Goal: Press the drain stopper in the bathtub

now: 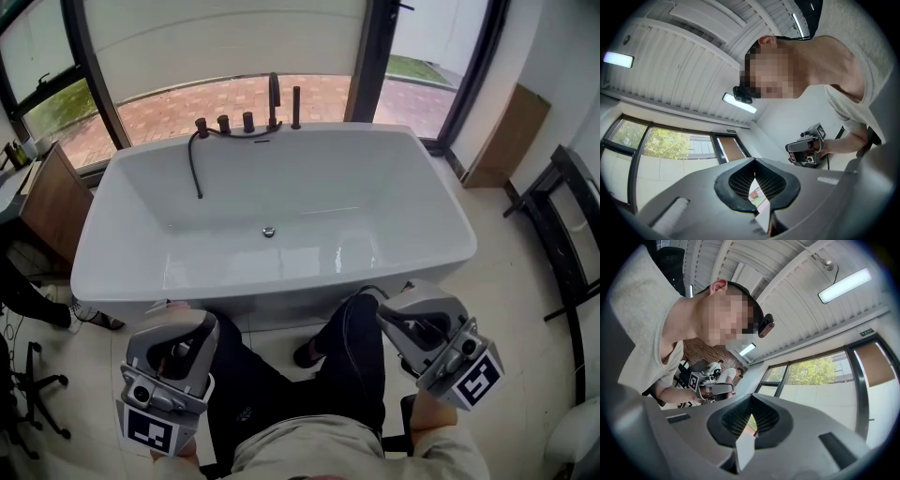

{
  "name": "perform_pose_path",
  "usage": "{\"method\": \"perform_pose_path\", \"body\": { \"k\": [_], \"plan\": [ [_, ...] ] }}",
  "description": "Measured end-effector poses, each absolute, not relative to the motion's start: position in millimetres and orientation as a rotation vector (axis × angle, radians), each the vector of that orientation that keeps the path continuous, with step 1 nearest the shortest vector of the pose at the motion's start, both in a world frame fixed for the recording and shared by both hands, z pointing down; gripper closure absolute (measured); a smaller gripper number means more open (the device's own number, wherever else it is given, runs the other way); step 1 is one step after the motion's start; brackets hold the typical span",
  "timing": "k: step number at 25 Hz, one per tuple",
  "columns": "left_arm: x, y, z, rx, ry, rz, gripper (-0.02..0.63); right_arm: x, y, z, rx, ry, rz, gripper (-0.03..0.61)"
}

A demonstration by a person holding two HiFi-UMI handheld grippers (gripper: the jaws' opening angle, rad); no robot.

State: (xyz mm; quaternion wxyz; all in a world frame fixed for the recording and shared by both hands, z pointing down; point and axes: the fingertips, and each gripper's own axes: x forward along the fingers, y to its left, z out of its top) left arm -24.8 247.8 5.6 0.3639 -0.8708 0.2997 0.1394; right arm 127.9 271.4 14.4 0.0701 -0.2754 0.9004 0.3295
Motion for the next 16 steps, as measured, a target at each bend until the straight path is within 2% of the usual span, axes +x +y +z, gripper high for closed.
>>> {"method": "perform_pose_path", "body": {
  "k": [16],
  "plan": [
    [-22.8,232.0,16.2,-2.263,0.784,0.328,0.606,128.1,253.1,30.0,-0.854,2.757,0.975,0.577]
  ]
}}
